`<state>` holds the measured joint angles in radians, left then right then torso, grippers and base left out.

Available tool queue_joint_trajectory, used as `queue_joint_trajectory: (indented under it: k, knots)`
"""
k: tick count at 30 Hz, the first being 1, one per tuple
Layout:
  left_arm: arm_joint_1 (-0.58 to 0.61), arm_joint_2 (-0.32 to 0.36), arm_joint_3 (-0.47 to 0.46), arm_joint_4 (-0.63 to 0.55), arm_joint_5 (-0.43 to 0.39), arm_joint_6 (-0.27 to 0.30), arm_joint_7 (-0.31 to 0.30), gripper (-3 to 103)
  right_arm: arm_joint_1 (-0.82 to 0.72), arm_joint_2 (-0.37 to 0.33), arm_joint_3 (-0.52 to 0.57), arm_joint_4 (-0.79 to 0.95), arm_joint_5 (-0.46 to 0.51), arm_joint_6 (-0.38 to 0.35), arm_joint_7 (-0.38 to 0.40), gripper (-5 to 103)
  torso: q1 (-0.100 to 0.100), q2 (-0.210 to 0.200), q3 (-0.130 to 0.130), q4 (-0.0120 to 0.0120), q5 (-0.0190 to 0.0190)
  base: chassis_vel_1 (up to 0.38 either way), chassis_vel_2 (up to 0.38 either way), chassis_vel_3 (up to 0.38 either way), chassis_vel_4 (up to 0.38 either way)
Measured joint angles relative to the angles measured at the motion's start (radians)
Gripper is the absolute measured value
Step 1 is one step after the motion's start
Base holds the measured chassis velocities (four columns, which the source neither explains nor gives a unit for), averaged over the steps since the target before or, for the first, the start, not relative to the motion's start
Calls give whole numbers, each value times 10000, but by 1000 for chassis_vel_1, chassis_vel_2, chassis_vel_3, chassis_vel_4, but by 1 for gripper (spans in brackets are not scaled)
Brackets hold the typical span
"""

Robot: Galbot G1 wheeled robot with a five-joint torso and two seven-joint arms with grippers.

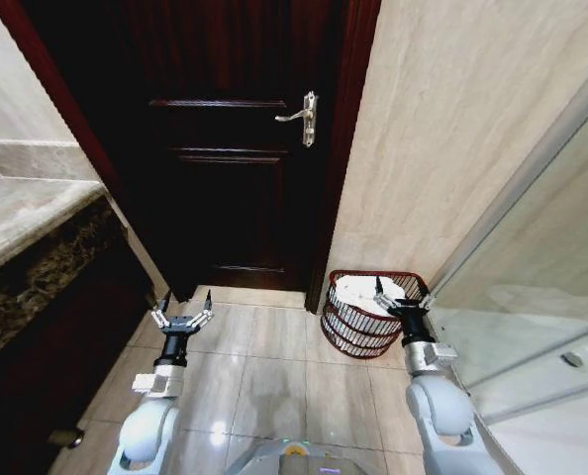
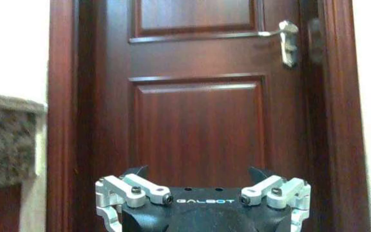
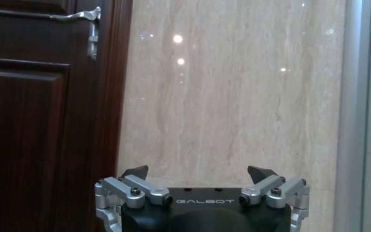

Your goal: Discard the used towel into the hamper.

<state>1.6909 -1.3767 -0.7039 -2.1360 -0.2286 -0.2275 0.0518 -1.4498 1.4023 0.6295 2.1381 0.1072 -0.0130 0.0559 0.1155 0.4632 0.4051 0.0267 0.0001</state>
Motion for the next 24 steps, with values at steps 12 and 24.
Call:
queue_joint_trajectory:
  k: [12, 24]
  knots:
    - [-840, -74, 631, -433, 750, 1016, -1740, 100, -611, 329, 784, 555, 416, 102, -355, 100, 219, 551, 331, -3, -1, 0, 0, 0, 0]
    - [-601, 61, 479, -551, 553, 913, -1557, 100, -906, 367, 778, 891, 450, 118, -589, 100, 398, 1025, 625, -1, -2, 0, 0, 0, 0]
